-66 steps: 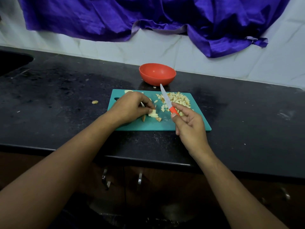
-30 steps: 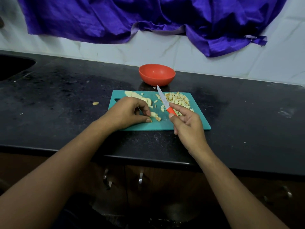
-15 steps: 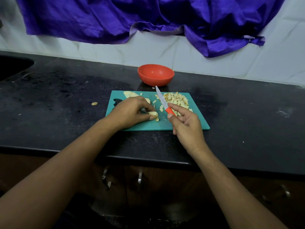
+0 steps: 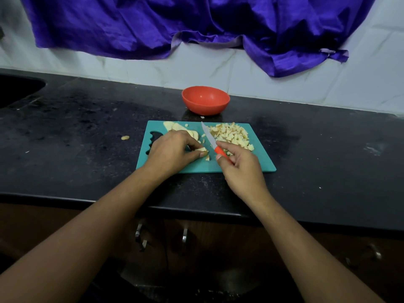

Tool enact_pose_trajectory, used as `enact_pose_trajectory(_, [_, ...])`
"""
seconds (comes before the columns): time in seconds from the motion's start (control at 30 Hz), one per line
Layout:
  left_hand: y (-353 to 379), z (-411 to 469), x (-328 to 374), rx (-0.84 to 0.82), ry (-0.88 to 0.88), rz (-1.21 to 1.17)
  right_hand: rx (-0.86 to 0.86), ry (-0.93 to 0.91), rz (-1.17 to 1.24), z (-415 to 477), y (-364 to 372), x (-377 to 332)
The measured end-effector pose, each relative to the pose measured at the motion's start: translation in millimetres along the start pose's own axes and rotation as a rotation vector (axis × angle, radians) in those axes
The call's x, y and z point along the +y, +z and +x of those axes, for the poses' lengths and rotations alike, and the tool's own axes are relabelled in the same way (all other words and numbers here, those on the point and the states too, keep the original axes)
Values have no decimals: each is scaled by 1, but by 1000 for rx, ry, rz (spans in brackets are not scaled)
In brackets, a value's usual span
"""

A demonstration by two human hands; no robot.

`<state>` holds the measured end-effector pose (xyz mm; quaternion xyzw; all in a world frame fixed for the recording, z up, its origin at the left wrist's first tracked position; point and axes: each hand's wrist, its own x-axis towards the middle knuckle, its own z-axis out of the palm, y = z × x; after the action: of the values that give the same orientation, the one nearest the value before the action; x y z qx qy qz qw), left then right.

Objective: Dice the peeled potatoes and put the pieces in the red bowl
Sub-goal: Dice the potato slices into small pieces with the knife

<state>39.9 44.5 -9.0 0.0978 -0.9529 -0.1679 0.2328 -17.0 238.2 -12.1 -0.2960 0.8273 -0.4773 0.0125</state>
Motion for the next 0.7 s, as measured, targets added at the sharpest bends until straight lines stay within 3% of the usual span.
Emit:
enact_pose_trajectory(0.13, [-2,-5,2,17,37,-14,-15,-16,-170,-6,-3,-7])
enact_pose_trajectory(0.7, [-5,-5,7,15,-88,-42,-66,-101,-696,-14,1,-54])
